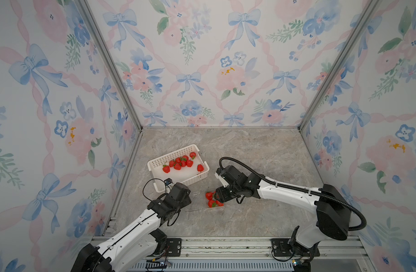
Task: Pack strawberries into containers
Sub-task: Close the packing box at the center of the board.
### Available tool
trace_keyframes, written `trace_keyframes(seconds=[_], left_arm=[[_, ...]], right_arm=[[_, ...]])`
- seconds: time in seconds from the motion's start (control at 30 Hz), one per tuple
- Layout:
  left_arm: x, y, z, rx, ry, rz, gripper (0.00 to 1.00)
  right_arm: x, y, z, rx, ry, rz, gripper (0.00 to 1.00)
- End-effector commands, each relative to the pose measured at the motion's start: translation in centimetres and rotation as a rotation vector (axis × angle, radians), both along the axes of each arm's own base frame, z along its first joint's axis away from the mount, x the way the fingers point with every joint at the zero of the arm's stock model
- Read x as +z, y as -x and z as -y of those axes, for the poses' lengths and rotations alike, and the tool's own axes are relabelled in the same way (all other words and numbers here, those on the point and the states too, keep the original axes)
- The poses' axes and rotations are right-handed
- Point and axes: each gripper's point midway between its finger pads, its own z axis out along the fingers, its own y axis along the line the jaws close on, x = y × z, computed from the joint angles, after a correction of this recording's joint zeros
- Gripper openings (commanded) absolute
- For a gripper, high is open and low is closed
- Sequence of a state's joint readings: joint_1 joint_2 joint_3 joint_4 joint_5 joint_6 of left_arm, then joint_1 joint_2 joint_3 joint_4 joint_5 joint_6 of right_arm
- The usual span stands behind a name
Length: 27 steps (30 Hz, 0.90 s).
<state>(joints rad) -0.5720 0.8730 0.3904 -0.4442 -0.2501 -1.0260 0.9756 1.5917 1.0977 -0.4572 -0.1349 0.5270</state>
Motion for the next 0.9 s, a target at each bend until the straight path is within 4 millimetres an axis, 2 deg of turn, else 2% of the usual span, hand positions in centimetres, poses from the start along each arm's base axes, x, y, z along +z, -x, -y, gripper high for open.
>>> trace_keyframes(seconds=[0.0, 0.3, 0.53, 0.87], left_arm=[[-0.9, 0.7, -0.3, -0.014, -0.015, -0.039, 0.66], [-1.5, 1.1, -0.3, -0.013, -0.006, -0.05, 0.65], [-2.3, 1.1, 0.6, -0.039, 0.038, -0.062, 0.62], [-2.6, 0.8, 1.7, -0.077, 0.054, -0.073, 0.58]], right_arm=[[0.8, 0.1, 0.3, -0.029, -0.003, -0.008, 0.55], [0.1, -0.4, 1.4, -0.08, 0.006, -0.015, 0.58], [0.1, -1.1, 2.0, -0.103, 0.01, -0.015, 0.59], [-1.1, -1.9, 2.6, -0.135, 0.035, -0.046, 0.6]])
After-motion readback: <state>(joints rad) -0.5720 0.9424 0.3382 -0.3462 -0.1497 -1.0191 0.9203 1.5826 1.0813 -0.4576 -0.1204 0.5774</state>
